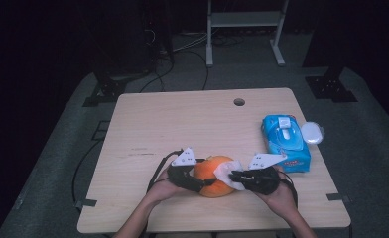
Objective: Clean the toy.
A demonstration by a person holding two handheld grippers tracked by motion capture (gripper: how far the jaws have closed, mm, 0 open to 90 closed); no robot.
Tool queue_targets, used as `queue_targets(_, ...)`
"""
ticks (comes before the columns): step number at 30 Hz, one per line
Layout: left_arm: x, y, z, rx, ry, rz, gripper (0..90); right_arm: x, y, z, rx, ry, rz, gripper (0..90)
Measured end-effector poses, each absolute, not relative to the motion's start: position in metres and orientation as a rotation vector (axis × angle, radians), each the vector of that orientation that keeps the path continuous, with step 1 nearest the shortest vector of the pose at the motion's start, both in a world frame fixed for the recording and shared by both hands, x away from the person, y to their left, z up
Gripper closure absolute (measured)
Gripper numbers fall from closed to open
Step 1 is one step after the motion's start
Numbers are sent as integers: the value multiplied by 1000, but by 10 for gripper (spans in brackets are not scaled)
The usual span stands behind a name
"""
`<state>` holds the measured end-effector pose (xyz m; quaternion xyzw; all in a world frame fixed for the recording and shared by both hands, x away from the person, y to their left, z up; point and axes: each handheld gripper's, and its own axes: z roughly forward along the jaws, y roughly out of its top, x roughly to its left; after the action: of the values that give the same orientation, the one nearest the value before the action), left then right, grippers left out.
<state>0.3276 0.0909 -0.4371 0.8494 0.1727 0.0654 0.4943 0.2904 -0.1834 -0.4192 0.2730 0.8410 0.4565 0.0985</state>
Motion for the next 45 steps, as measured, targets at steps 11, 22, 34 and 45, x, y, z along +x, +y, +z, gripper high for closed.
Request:
queue_targets(11,319,93,-440,2065,348,200,263,294,-189,-415,886,2425,1388,833)
queue_targets(22,314,88,-437,2090,271,220,212,290,-185,-411,858,2423,1405,834)
queue_targets(34,309,86,-432,2110,222,207,249,286,-184,-402,808,2440,1398,832)
queue_targets(45,315,91,-435,2094,286,183,235,287,-192,-409,866,2430,1395,832)
